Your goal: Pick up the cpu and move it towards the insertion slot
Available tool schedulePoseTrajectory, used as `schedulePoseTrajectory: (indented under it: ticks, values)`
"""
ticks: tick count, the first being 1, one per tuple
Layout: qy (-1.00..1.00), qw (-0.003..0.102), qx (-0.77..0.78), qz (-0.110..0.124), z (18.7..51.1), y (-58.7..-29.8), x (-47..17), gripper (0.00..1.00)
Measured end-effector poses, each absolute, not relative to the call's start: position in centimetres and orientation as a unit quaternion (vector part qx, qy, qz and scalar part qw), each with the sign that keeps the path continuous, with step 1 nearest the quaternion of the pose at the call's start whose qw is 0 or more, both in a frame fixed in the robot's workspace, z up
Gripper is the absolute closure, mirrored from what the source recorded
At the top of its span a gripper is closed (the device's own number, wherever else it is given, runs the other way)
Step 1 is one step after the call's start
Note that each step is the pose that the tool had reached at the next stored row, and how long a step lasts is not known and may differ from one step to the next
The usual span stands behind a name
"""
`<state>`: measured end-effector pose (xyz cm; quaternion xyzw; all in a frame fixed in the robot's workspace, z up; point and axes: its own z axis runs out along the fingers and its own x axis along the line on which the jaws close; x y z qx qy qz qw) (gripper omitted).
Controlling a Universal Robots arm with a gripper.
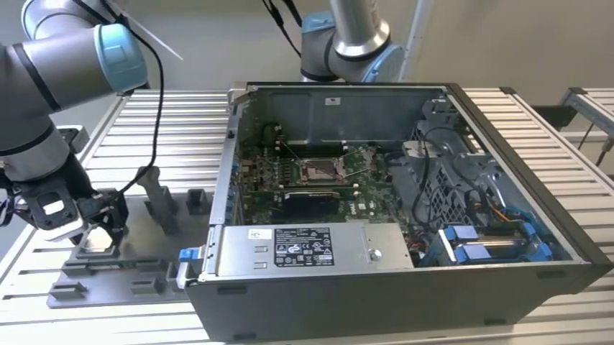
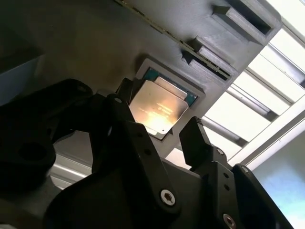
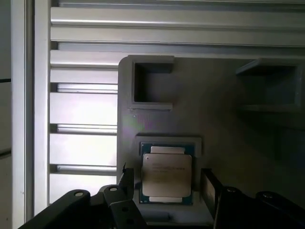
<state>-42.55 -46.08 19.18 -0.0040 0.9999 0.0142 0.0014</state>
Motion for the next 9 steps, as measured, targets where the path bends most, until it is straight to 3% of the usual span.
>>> schedulePoseTrajectory:
  ticks: [9]
  values:
    - [1.000, 0.001, -0.004, 0.014, 18.63, -46.05, -42.56, 0.00]
